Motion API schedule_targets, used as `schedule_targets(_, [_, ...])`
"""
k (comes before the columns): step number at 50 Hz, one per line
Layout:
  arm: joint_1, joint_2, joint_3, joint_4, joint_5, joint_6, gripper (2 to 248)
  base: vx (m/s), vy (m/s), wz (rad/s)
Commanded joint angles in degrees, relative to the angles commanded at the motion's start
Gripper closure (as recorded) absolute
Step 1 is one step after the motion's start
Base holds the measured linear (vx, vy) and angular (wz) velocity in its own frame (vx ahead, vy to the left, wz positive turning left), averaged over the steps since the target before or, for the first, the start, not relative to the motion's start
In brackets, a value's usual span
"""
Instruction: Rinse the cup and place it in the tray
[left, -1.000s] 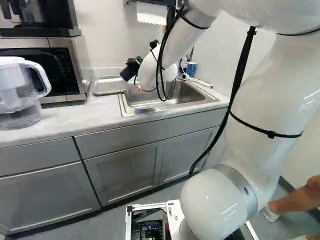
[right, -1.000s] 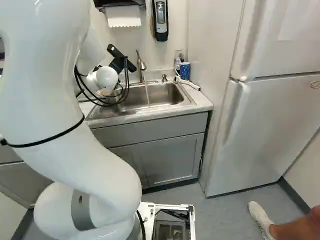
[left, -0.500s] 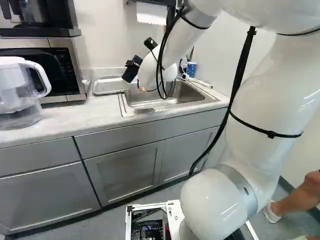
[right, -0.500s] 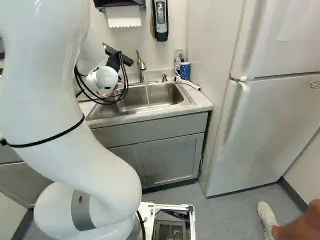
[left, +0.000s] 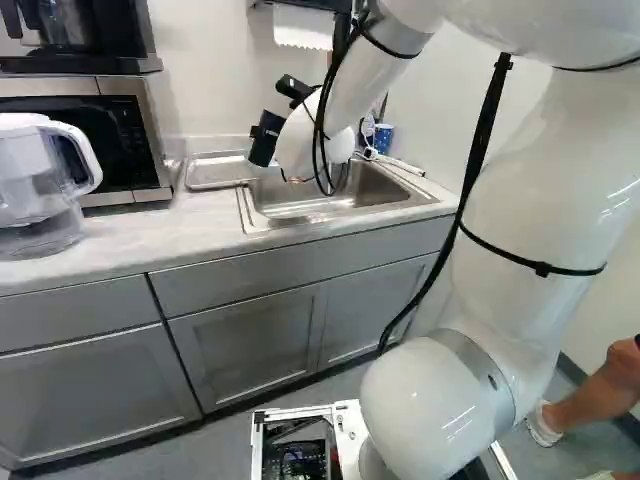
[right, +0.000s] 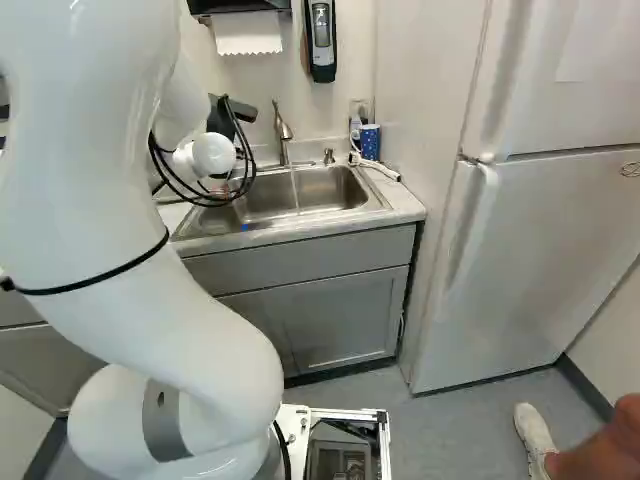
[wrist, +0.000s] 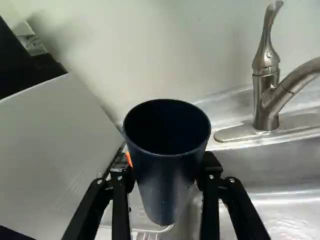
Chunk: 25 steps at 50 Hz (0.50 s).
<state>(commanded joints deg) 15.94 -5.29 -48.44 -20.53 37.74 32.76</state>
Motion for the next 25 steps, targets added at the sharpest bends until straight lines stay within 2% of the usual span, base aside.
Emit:
schedule_targets(21, [0.0, 0.0, 0.0, 0.0, 0.0, -12.7, 124, 0.0, 0.0, 0.0])
schedule_targets(25, [0.0, 0.0, 0.0, 0.0, 0.0, -12.8, 124, 0.0, 0.0, 0.0])
